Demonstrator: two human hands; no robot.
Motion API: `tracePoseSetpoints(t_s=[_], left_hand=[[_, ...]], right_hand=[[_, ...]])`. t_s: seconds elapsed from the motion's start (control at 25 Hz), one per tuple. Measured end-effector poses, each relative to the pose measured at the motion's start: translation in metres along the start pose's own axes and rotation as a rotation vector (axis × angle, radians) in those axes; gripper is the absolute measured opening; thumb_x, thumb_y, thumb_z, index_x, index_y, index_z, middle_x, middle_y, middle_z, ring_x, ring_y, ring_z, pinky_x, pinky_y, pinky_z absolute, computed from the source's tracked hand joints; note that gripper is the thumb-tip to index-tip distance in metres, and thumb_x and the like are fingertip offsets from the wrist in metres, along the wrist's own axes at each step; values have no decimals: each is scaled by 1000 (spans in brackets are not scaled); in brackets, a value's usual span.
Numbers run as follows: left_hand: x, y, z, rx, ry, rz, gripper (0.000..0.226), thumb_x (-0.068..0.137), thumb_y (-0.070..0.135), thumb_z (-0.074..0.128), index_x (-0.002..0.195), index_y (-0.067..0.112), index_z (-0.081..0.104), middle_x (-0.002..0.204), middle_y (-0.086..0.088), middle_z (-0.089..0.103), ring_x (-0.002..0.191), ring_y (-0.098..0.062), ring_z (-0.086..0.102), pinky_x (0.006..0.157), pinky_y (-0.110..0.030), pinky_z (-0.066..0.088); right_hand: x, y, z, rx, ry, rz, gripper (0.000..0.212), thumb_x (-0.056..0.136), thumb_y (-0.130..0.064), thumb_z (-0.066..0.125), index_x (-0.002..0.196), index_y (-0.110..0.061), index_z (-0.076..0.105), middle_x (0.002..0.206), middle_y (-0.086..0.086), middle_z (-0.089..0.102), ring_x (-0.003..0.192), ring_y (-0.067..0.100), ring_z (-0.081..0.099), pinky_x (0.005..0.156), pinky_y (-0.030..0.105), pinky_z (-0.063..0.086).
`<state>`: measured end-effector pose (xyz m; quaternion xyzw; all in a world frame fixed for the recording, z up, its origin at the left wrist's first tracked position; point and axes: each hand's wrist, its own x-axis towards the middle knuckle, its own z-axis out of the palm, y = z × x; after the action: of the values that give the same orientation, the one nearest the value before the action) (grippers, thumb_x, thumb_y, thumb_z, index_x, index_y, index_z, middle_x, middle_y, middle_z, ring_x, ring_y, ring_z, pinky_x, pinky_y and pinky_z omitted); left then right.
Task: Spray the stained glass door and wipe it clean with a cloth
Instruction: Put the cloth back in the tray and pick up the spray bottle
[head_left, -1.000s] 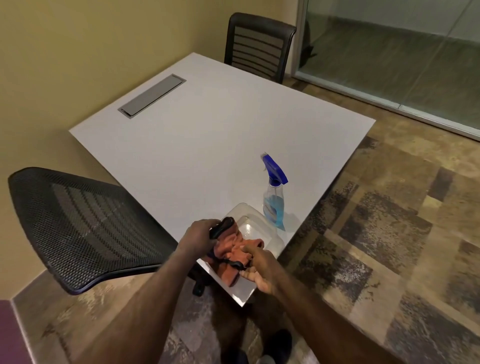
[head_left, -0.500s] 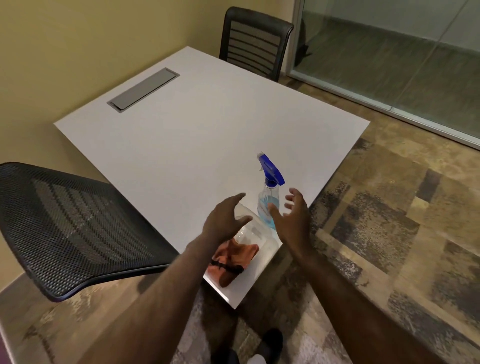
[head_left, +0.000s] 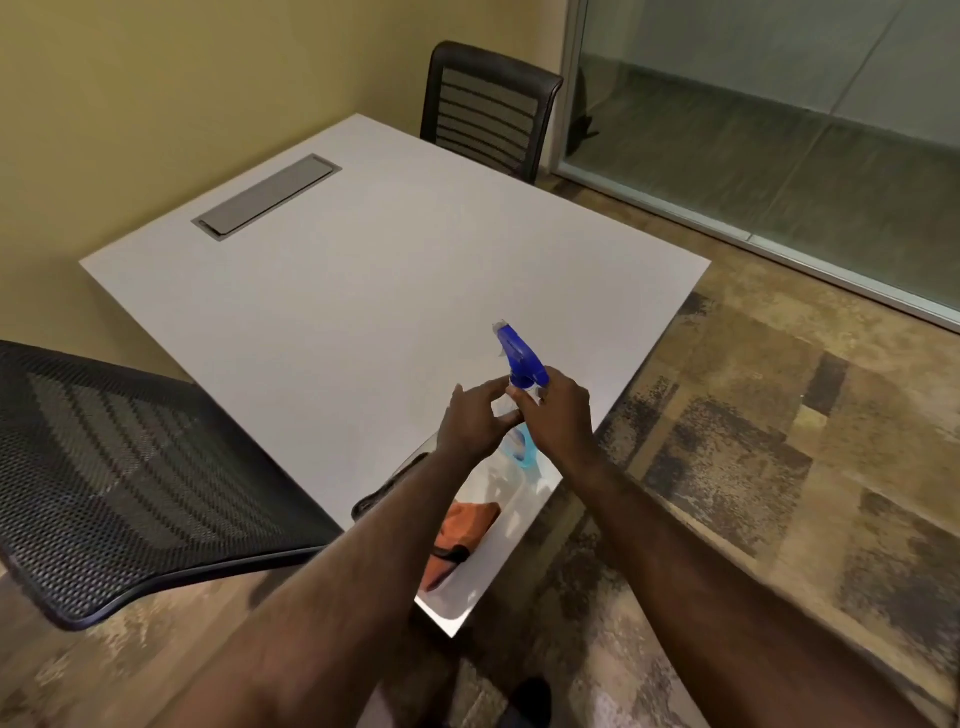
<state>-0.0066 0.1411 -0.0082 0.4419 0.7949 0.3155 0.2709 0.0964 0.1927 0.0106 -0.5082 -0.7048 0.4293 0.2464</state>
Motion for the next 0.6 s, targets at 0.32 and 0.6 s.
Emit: tracePoseSetpoints(t_s=[0.32,0.6], left_hand=[[-26,23,-39,-74,244,180,49,88,34,71,131,11,63,131,-8,68,126,-25,62,123,-54,14],[-65,25,-75,-99,358,254,48,86,35,73,127,12,66,125,-7,71,114,-23,68,116,-58,32]], right_hand=[[-17,-46,-28,3,37,-273,46,85,-28,72,122,-5,59,112,13,70,100,24,66,82,23,46],[-41,-78,-33,26,23,-385,36,85,-30,72,107,-3,63,93,9,73,78,10,61,69,9,41]])
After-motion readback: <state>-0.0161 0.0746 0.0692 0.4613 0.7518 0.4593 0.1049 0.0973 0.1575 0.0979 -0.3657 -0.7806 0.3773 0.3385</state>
